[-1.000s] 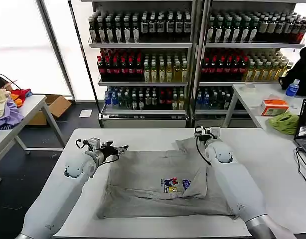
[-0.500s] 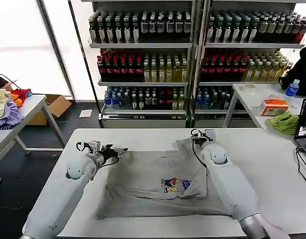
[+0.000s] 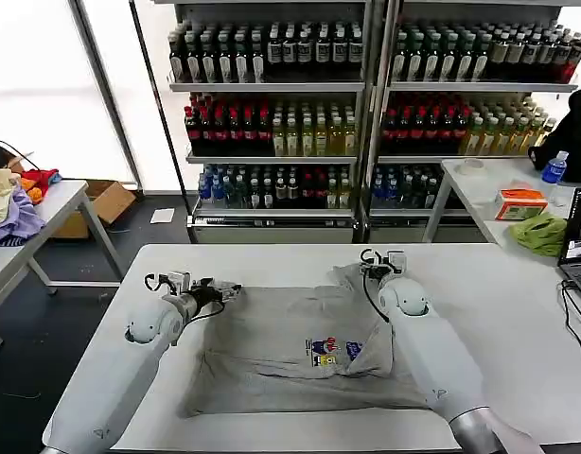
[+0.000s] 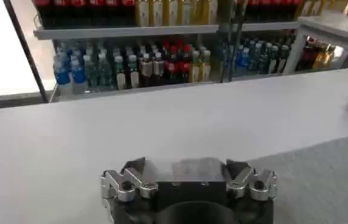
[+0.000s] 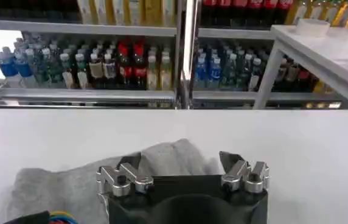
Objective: Fold and organize the clothes.
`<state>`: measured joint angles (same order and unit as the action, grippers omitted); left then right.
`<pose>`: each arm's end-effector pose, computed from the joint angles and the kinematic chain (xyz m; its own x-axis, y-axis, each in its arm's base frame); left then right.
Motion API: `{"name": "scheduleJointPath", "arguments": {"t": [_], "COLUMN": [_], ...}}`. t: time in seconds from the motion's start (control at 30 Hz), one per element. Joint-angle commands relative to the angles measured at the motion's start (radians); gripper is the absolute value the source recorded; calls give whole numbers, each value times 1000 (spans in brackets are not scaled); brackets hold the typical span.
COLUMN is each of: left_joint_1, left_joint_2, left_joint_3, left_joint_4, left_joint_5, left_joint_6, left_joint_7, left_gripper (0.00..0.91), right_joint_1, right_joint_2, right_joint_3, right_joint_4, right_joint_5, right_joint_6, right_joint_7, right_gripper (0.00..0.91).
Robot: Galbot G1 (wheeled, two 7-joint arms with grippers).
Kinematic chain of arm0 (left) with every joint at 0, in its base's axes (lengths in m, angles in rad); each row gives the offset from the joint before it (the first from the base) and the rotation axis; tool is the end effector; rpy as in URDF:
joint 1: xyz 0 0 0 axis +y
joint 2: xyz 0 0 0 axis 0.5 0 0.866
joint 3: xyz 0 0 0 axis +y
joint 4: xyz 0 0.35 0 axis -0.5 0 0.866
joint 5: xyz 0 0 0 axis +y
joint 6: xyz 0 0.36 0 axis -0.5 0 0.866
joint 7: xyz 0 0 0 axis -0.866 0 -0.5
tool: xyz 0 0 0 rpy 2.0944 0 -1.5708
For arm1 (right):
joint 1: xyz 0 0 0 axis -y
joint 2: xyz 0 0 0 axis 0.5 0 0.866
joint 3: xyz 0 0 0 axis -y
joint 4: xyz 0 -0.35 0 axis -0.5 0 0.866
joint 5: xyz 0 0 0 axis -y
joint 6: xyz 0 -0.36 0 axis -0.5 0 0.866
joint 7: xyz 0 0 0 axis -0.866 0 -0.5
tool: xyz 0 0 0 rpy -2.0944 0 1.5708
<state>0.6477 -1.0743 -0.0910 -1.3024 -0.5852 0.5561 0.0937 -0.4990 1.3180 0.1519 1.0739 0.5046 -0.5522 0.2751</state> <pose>0.4696 0.0843 -0.3021 -0.7754 0.2725 0.5697 0.3039 0.9518 -0.0416 0.5298 -0.0192 -0.3019 -0.8268 0.0609 0.5592 0.0408 0.9980 -0.0483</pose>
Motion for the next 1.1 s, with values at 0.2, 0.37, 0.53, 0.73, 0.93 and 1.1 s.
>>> {"name": "scheduleJointPath", "arguments": {"t": [0.2, 0.37, 0.53, 0.73, 0.93, 1.1], "left_joint_1": [30, 58, 66, 67, 67, 73], "left_joint_2": [1, 3, -6, -27, -33, -27], "left_joint_3": [1, 3, 3, -1, -19, -41], "left_joint_4": [-25, -62, -66, -58, -76, -125], "left_joint_5": [8, 15, 18, 24, 21, 23], "left_joint_6": [7, 12, 11, -5, -26, -47], "left_joint_7": [0, -1, -3, -5, -11, -18], "left_gripper": [10, 10, 10, 10, 10, 0], "right_joint_1": [-35, -74, -105, -133, -159, -182], "right_joint_2": [9, 3, -9, -21, -29, -44], "right_joint_3": [21, 32, 37, 47, 69, 72], "right_joint_4": [-3, 19, 58, 118, 205, 304], "right_joint_5": [10, 14, 20, 36, 49, 74], "right_joint_6": [-12, -19, -20, -24, -21, -3], "right_joint_7": [8, 15, 14, 16, 18, 24], "right_gripper": [0, 0, 0, 0, 0, 0]}}
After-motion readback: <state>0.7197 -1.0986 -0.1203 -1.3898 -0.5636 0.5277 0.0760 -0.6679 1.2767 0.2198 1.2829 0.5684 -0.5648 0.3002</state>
